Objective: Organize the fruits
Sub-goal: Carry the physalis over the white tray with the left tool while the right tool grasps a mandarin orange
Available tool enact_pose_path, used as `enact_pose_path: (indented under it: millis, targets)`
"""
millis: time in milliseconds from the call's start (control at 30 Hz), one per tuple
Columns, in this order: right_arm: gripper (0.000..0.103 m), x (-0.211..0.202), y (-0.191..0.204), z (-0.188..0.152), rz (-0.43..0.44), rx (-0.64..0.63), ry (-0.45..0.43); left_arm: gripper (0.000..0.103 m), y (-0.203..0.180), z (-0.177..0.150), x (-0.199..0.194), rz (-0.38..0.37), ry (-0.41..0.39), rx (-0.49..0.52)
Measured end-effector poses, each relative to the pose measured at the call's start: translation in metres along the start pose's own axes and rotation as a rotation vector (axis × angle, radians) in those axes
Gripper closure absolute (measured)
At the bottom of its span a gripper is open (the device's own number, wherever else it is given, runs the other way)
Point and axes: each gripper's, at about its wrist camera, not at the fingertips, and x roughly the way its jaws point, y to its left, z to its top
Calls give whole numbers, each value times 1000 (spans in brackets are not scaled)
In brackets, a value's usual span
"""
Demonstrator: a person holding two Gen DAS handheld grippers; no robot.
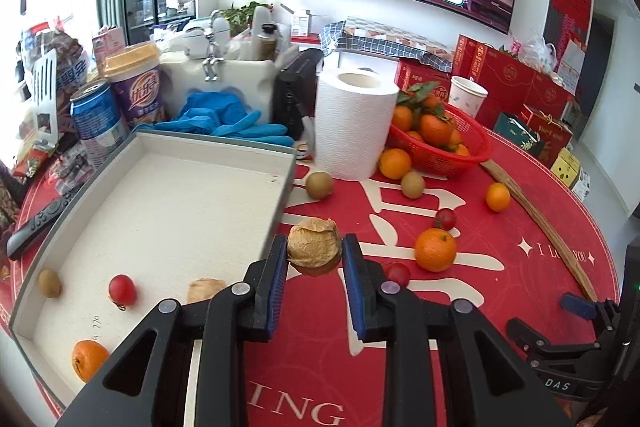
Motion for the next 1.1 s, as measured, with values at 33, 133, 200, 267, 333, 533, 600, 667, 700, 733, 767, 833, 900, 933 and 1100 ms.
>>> enact_pose_path:
  millis: [33,133,200,267,333,533,600,667,700,733,767,833,900,933,1100]
  targets:
    - [0,1,8,3,16,-19,7,73,6,1,-1,11,-8,-11]
    - [0,8,37,14,68,-70,6,73,25,3,-6,80,-43,-28]
    - [0,14,54,24,108,-77,-5,73,37,3,-7,98,-48,-48]
    - [0,19,65,34,154,-55,-14,73,50,4,-8,113,-48,-68]
    - [8,21,73,44,196,-22,-24,73,61,6,-8,137,-48,-82]
    - [29,32,91,61,215,3,-31,73,83,6,-2,152,-10,-117]
    - [47,34,96,65,177,-13,-31,73,86,6,-2,148,-3,-125]
    - [63,34,99,65,156,-23,-32,73,88,6,-3,139,2,-131]
    - [63,33,99,64,150,-25,-29,73,89,6,-4,139,3,-133]
    - [63,33,97,64,154,-20,-27,73,89,6,-4,138,3,-132]
    - [63,33,96,64,159,-14,-23,73,89,6,-5,136,3,-131]
    - [63,31,89,63,177,16,-15,73,90,6,-6,134,2,-130]
    - [63,28,84,64,198,42,-17,73,91,6,-6,136,3,-128]
    - [63,25,82,64,197,43,-20,73,91,6,-5,136,5,-130]
    - [63,10,93,69,194,7,-37,73,95,5,-4,136,13,-137]
